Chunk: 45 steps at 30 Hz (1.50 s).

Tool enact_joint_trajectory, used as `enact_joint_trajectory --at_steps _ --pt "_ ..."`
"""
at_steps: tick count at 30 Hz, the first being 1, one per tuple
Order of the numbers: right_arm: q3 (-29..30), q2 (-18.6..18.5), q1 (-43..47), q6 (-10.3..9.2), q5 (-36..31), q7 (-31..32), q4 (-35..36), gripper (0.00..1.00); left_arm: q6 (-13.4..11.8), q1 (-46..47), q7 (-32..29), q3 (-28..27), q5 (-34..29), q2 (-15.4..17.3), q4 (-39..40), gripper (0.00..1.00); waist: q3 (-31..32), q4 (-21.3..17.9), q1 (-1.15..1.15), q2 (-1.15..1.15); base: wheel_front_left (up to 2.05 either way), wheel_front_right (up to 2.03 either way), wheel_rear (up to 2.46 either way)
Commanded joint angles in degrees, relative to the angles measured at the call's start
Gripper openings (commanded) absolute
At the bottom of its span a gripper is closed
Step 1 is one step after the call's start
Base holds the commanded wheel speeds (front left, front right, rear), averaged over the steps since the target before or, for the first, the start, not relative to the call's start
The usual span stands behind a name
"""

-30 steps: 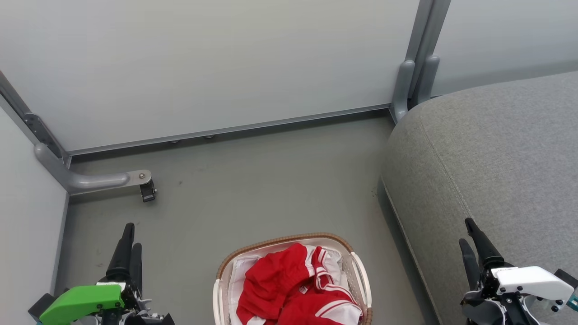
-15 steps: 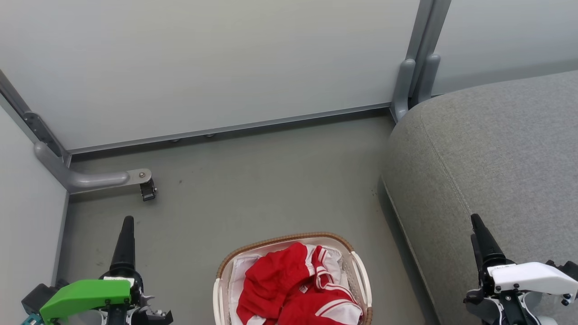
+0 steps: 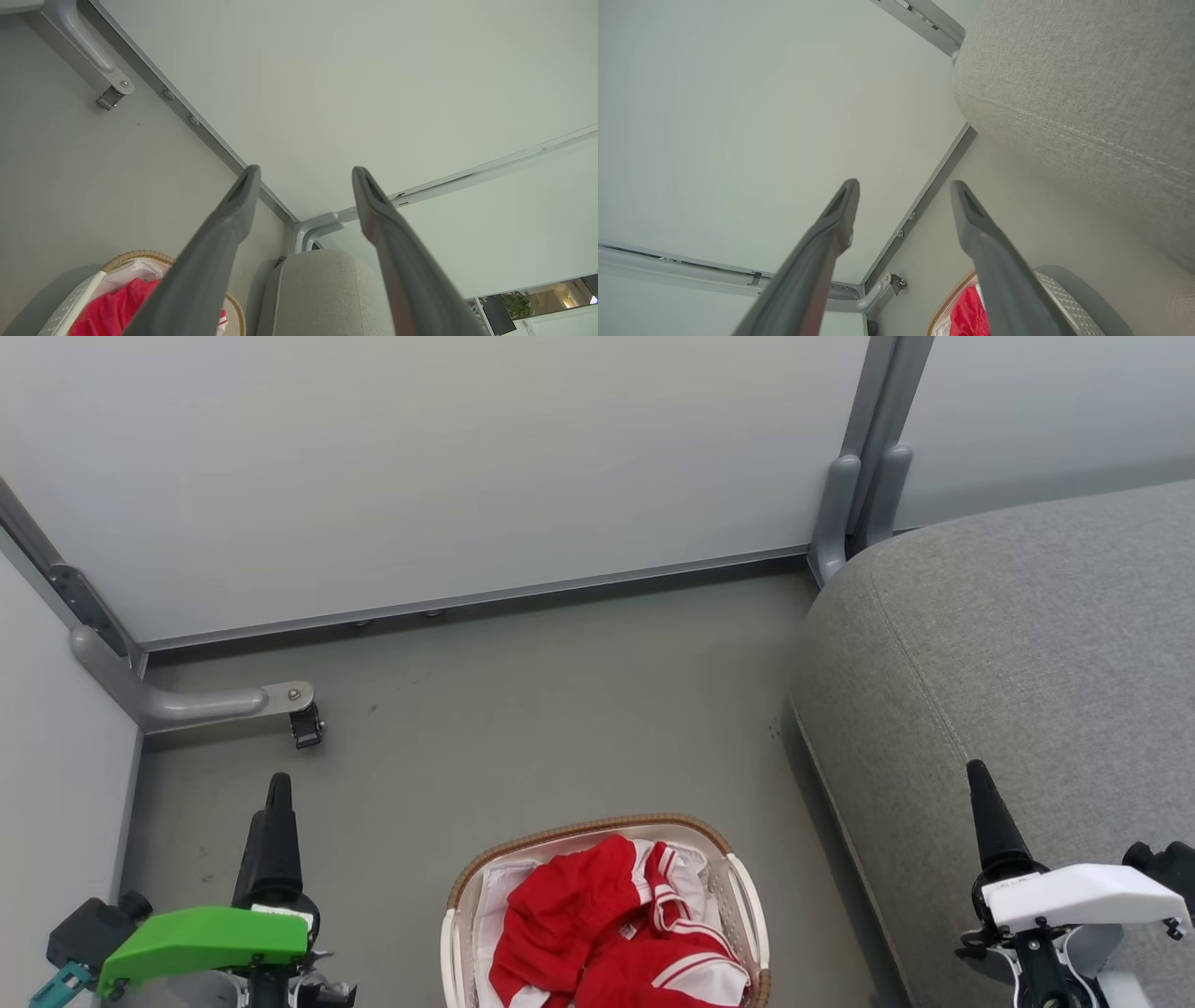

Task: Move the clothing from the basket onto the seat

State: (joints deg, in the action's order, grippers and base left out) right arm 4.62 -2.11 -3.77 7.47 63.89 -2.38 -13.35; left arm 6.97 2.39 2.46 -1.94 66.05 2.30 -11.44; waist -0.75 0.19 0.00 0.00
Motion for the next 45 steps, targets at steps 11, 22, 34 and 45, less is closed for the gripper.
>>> enact_joint_trajectory --at_steps 11,22,34,45 --pt "-1.5 -0.5 -0.3 0.02 -11.2 -2.6 0.9 1.0 -1.3 -0.7 2.5 1.8 -13.1 0.4 1.7 1.0 -0.2 0.0 0.0 0.0 0.0 0.0 0.0" --pt "-3.1 -0.6 0.1 0.03 -20.5 -4.6 1.2 1.0 -2.4 -1.3 4.6 3.9 -23.6 0.5 1.7 1.0 -0.3 0.1 0.0 0.0 0.0 0.0 0.0" --pt "-4.2 -0.7 0.5 0.02 -28.6 -6.5 0.8 1.0 -2.9 -2.0 6.5 5.1 -31.0 0.6 1.1 1.0 -0.2 0.2 0.0 0.0 0.0 0.0 0.0" --pt "-5.3 -0.7 0.9 0.03 -35.7 -8.1 0.8 1.0 -3.4 -2.9 8.0 6.0 -36.6 0.6 0.3 1.0 -0.2 0.3 0.0 0.0 0.0 0.0 0.0"
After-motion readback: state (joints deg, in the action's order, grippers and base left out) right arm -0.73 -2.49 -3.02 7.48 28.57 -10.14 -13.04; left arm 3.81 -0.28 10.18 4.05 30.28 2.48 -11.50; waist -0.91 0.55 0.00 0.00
